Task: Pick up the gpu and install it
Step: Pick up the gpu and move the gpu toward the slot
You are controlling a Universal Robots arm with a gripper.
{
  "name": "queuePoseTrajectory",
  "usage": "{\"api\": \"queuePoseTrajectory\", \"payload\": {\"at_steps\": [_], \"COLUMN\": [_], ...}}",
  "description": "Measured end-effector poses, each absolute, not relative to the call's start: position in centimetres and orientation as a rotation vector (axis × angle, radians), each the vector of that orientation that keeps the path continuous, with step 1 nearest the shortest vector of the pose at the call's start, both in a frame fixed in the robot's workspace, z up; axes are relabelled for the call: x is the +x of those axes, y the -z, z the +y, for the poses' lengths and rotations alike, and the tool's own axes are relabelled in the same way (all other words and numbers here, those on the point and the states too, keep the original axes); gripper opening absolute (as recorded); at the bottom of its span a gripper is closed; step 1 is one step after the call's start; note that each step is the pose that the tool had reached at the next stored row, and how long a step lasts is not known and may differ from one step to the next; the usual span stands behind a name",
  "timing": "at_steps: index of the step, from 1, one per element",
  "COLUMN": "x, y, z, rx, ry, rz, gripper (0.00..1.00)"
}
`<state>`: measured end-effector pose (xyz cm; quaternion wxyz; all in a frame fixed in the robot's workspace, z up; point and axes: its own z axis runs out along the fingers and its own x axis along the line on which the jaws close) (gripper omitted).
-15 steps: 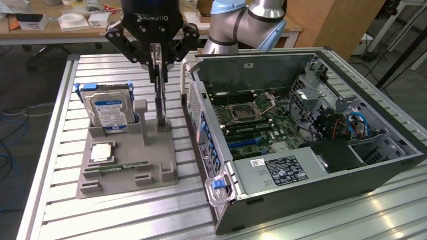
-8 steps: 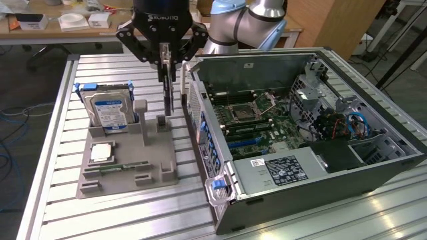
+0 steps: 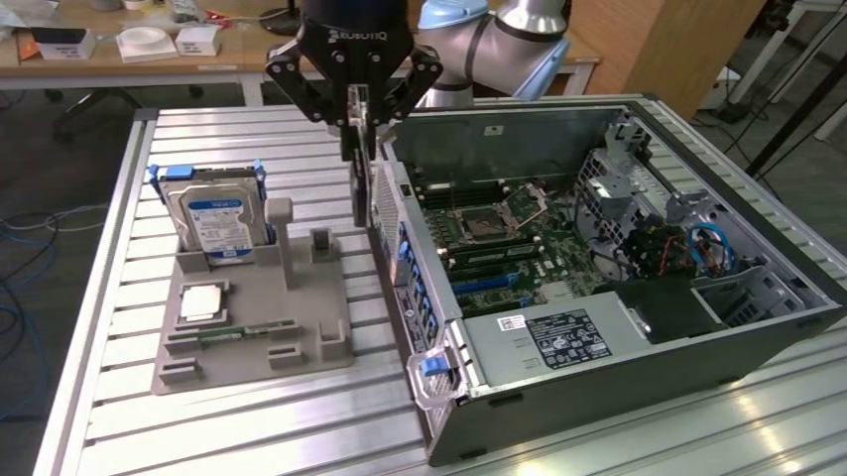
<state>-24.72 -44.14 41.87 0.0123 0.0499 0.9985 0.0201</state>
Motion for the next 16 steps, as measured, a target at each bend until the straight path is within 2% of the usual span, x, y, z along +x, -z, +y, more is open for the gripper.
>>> {"api": "queuePoseTrajectory", "payload": {"at_steps": [16], "x": [-21.0], "y": [-41.9], "z": [-44.1], "rx": [0.156], "ry": [-0.063], "rz": [3.113], "gripper": [0.26]}}
